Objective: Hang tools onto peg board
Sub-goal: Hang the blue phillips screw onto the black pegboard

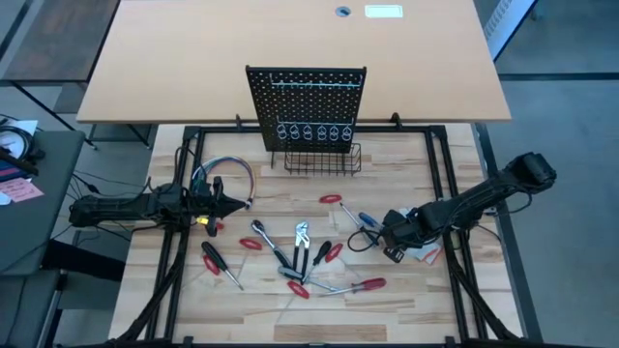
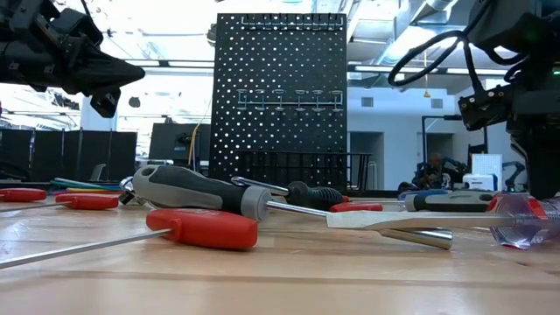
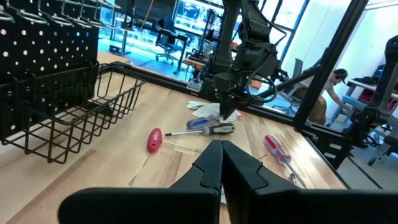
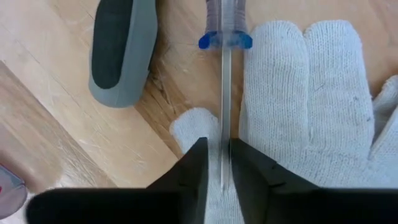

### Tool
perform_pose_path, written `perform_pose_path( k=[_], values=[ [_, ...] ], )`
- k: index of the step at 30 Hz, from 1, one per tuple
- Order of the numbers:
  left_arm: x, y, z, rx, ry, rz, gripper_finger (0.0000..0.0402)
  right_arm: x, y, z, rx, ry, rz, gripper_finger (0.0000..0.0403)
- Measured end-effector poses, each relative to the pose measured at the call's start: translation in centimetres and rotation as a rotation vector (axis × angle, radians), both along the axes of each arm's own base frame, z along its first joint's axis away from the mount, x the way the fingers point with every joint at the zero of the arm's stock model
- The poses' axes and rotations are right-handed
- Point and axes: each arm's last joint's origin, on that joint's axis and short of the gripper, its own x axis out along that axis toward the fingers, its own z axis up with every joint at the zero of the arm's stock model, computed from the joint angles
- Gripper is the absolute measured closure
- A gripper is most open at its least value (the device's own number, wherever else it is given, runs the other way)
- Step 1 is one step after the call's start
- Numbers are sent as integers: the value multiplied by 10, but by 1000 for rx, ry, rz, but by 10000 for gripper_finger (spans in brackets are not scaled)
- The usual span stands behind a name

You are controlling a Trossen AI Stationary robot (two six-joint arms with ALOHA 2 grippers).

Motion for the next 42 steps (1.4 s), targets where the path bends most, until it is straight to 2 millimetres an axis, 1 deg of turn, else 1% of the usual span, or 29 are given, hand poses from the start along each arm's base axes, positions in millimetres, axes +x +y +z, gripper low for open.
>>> perform_pose_path(
  k=[2,5,12,19,24,27,30,32,36,42],
  values=[
    [0,0,0,0,0,0,401,0,0,0,0,0,0,306],
    [0,0,0,0,0,-3,402,0,0,0,-1,1,0,303],
    [0,-1,0,-11,1,-18,402,-9,-3,-11,-15,35,0,335],
    [0,-1,0,-11,0,-18,402,-6,-2,-6,-17,33,21,391],
    [0,-1,0,-12,0,-18,401,0,0,3,-18,20,26,392],
    [0,-1,0,-18,1,-21,401,3,-1,6,-64,-17,10,396],
    [0,-1,0,-19,1,-26,401,7,-2,5,-95,-82,-28,394],
    [0,-1,0,-19,1,-26,401,8,-2,2,-91,-89,-38,388],
    [0,-1,0,-19,1,-26,401,5,-3,-7,-94,-56,-47,367],
    [0,-1,0,-23,2,-29,401,7,-11,-18,-64,-127,-113,335]
  ],
)
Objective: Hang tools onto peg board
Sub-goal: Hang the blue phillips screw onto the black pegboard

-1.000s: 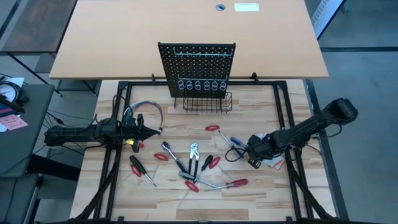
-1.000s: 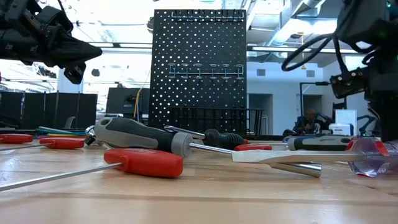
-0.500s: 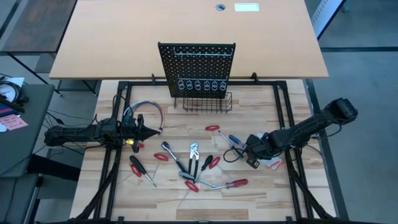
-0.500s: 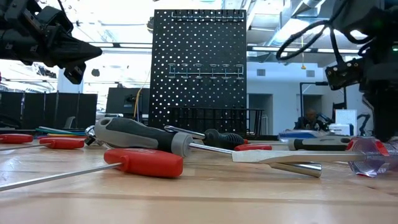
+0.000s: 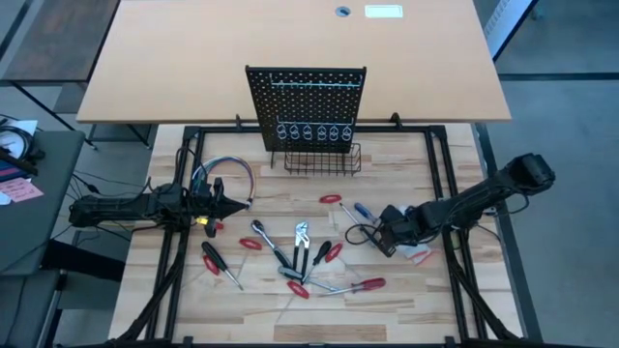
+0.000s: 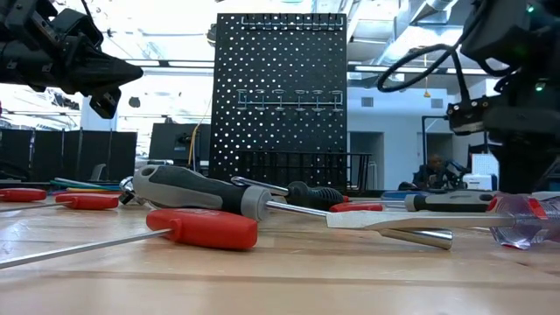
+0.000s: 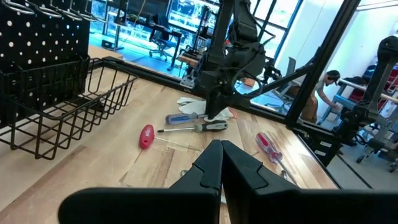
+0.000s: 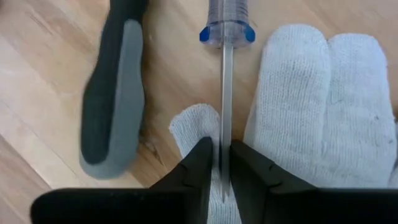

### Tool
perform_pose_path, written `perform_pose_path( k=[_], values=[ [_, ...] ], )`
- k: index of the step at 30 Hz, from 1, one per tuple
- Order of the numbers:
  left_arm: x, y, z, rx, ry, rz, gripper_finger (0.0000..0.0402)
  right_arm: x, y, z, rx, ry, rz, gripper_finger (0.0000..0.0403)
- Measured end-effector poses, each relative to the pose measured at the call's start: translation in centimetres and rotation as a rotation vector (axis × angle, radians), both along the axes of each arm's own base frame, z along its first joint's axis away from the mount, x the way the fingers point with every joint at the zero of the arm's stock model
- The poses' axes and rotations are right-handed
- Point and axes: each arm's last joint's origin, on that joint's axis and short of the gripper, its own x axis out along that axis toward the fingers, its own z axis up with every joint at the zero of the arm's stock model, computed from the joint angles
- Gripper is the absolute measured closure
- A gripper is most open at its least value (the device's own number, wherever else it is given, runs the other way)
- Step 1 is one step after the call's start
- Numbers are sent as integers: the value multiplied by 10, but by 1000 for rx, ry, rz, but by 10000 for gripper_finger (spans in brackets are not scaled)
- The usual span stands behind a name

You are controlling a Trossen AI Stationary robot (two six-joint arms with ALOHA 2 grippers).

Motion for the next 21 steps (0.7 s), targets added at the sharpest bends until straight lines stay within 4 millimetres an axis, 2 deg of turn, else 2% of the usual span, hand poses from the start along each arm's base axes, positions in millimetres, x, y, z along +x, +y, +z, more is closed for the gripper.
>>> perform_pose_path(
  k=[15,18,21],
  values=[
    [0,0,0,-5,-1,-1,402,11,-24,1,-8,-60,-37,330],
    [0,0,0,-5,-1,-1,401,13,-28,1,-24,-76,-50,341],
    [0,0,0,-7,1,-10,402,14,-31,1,-34,-77,-45,372]
  ],
)
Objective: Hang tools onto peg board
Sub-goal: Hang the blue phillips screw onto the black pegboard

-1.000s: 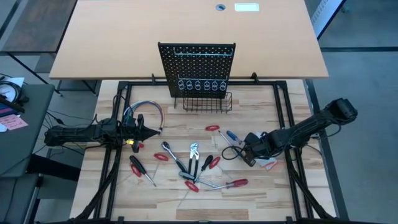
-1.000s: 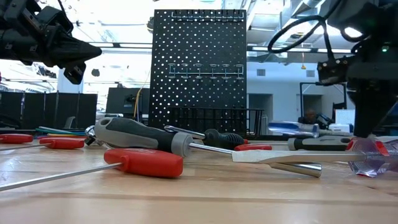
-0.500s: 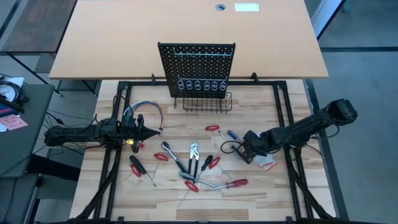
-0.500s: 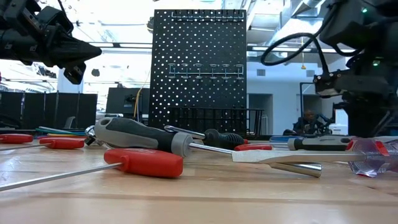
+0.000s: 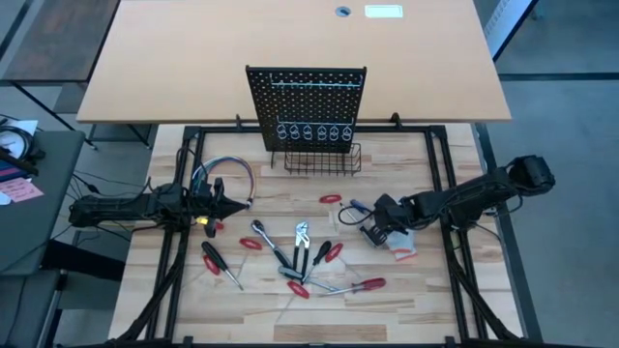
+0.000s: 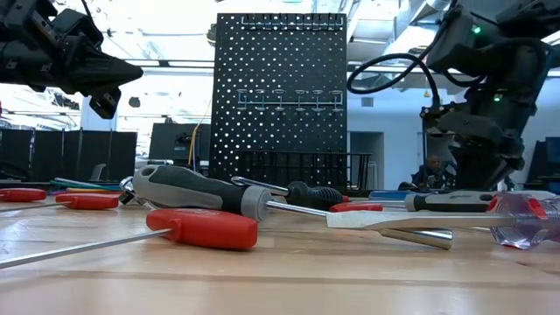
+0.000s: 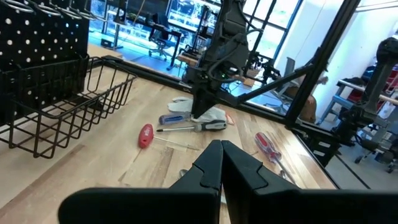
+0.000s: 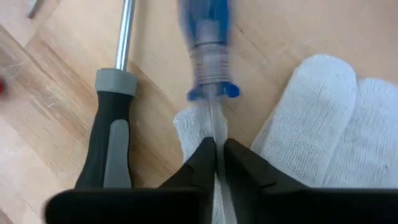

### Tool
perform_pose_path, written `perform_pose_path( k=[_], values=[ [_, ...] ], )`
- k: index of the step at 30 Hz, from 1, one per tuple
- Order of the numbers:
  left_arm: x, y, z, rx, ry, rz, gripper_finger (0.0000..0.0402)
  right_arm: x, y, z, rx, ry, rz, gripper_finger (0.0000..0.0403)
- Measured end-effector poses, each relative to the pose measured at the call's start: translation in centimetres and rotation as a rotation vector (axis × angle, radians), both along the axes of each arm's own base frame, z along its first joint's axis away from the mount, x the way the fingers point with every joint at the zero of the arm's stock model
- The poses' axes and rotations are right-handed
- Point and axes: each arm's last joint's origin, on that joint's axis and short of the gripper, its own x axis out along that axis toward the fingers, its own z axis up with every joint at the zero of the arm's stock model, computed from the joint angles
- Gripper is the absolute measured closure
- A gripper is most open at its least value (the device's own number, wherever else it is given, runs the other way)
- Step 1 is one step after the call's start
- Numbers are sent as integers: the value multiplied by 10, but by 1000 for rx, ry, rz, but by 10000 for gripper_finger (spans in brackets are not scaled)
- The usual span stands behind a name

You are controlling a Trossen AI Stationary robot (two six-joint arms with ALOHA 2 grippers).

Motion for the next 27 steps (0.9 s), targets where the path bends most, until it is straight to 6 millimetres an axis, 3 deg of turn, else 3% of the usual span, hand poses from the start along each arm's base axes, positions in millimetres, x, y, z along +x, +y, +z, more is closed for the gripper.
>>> perform_pose_path(
  k=[2,7,17,27],
  values=[
    [0,0,0,-3,1,-9,401,0,-1,0,-4,2,5,390],
    [0,0,0,-7,1,-9,401,2,0,3,-3,1,4,391],
    [0,0,0,-8,1,-9,402,9,5,31,-63,-21,0,393],
    [0,0,0,-8,1,-8,401,5,3,25,-44,13,-13,373]
  ],
)
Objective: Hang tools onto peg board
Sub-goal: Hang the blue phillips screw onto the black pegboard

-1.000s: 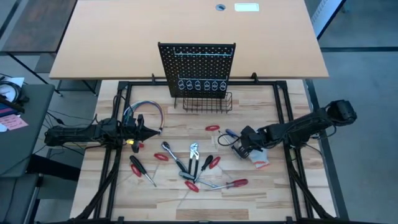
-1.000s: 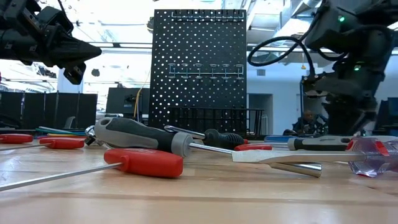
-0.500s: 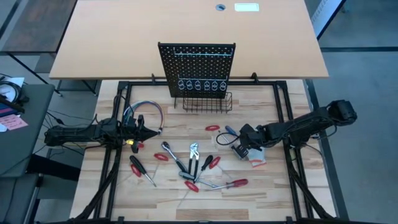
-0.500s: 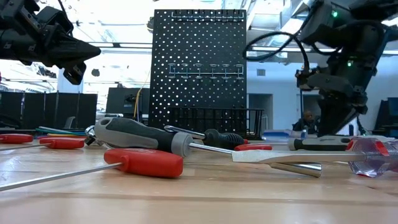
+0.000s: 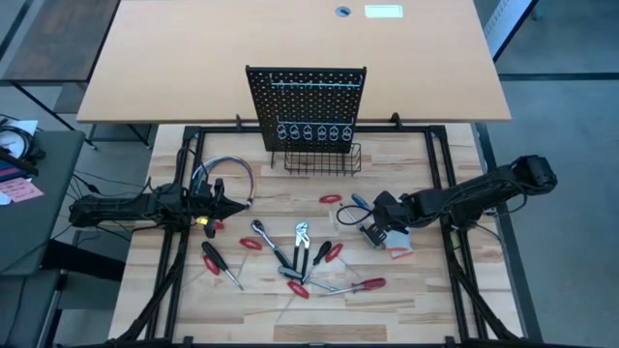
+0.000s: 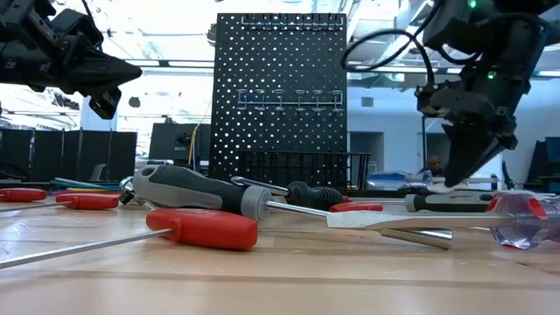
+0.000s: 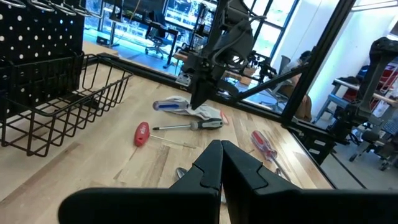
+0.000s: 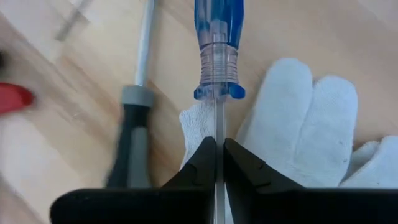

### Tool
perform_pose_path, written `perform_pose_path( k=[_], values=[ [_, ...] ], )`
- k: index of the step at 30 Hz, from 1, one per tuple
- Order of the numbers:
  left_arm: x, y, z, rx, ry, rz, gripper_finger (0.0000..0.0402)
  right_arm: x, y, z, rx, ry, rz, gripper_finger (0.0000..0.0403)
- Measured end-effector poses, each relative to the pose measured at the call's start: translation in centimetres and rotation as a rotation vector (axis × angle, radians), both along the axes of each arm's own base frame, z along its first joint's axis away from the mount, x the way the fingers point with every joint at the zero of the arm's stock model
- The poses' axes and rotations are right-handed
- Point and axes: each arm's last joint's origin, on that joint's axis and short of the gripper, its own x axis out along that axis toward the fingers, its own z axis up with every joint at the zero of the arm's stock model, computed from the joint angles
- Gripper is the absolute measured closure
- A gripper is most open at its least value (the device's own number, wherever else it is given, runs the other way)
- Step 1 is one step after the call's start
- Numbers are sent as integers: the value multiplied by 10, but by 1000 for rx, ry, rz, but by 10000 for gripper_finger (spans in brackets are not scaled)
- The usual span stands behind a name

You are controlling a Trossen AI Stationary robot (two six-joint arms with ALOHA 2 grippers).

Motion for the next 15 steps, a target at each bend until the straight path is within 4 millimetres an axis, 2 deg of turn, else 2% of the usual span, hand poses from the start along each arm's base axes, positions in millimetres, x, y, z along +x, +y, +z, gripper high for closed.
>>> perform_pose_path(
  k=[7,15],
  values=[
    [0,0,0,0,0,0,401,-4,-11,-11,-1,-1,-50,336],
    [0,0,0,0,0,0,402,-1,-15,-14,-1,-47,9,331]
  ],
)
